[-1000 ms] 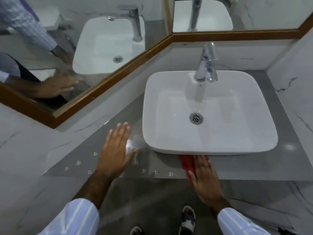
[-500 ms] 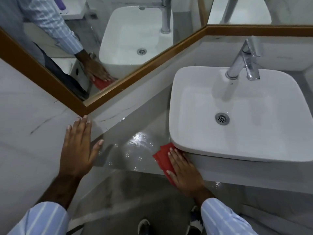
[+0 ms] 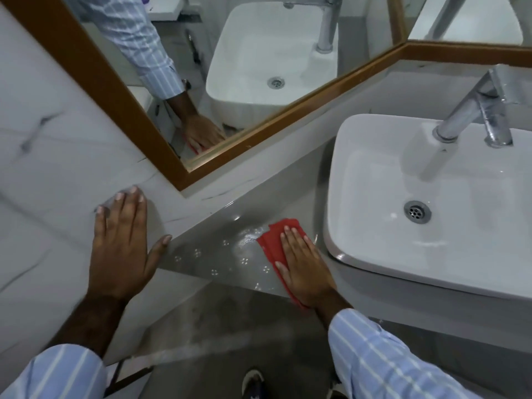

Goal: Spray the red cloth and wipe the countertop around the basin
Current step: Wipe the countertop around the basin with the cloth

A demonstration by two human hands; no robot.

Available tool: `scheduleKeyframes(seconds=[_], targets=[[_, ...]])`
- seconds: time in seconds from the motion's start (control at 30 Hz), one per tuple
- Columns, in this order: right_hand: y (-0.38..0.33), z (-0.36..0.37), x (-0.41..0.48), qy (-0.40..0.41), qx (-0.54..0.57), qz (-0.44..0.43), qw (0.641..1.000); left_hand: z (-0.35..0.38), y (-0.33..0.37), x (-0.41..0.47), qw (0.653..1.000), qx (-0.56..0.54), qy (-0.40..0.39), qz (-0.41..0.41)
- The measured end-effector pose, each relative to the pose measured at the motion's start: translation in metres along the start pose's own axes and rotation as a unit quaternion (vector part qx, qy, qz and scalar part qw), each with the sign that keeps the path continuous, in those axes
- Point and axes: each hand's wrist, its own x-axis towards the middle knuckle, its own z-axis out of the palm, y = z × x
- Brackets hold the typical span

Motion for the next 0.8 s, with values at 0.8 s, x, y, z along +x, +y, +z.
scheduleKeyframes(seconds=[0.8], targets=[[-0.017, -0.007, 0.012, -0.052, -0.052, -0.184, 0.980, 0.030, -0.047, 0.010, 0.969, 0.182, 0.117, 0.122]])
